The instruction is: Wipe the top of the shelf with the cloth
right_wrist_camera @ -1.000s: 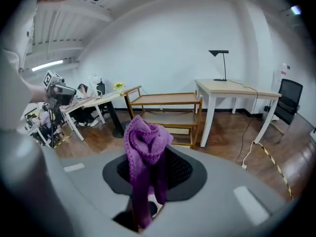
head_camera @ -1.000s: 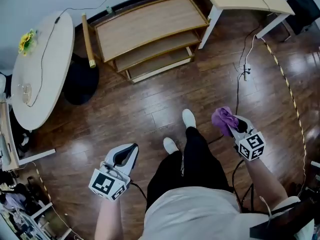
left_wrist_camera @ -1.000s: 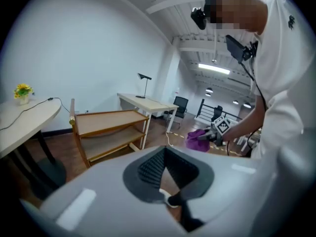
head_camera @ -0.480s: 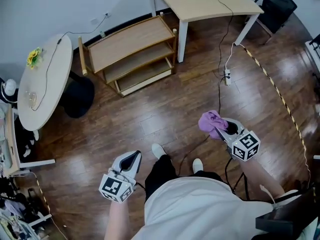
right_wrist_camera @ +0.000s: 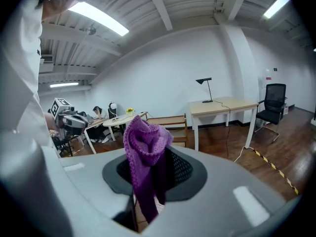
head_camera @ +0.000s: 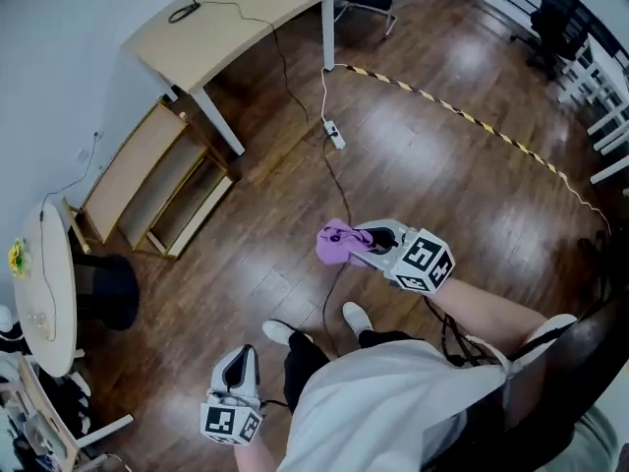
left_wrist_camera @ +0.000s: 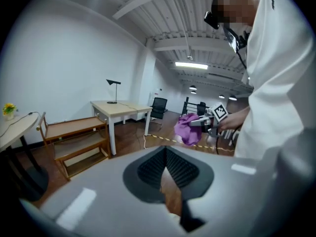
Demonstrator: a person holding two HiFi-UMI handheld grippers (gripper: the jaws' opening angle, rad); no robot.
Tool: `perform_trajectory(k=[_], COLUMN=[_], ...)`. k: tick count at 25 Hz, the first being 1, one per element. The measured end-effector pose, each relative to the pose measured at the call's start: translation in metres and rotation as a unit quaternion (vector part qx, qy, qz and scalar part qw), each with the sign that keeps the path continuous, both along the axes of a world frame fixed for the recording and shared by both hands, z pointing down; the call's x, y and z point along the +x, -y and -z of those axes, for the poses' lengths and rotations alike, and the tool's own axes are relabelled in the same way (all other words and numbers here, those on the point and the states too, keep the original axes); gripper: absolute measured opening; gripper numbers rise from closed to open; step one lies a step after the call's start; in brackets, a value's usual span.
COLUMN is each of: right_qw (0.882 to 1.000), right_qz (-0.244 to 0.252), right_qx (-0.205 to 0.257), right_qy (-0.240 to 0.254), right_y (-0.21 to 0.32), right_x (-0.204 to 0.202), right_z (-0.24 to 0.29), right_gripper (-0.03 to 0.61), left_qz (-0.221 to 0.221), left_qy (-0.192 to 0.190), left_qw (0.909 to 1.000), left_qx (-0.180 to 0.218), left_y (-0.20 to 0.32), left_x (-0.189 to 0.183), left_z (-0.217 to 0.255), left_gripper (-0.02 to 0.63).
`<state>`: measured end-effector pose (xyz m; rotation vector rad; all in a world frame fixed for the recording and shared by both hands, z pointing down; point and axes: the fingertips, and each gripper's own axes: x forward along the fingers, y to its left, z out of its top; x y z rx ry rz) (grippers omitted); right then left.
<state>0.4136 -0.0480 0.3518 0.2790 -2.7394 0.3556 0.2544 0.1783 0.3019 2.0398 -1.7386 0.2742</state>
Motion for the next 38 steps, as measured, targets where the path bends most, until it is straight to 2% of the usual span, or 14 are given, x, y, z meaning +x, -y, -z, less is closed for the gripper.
perform_trajectory(k=[3, 11, 19, 38], right_qw=[1.000, 0.998, 0.997, 0.997], right_qz=[-0.013, -0.051, -0.048, -0.045], right_qx=[0.003, 0.022, 0.040, 0.048], right_qy=[0.012, 0.035, 0.048, 0.031], right_y=[0.001, -0.017, -0.047, -0.097], right_x=[0.024, 0.056, 0.045, 0.024], right_z=[0.011, 0.046, 0.073, 0.075], right_gripper=[0.098, 0.098, 0.098, 0.098], left_qz=[-0.027, -0.093, -0.095, -0.117], left_qy=[0.001, 0.002, -0.006, -0.014], left_qw=[0.9996, 0.9952, 0.9947, 0.9915], left_qx=[0.003, 0.031, 0.039, 0.055], left_y=[0.011, 0.018, -0.012, -0.048], left_x=[0.024, 0.051, 0.041, 0.023], left_z=[0.007, 0.035, 0.040, 0.039], left_gripper=[0.017, 0.017, 0.017, 0.017])
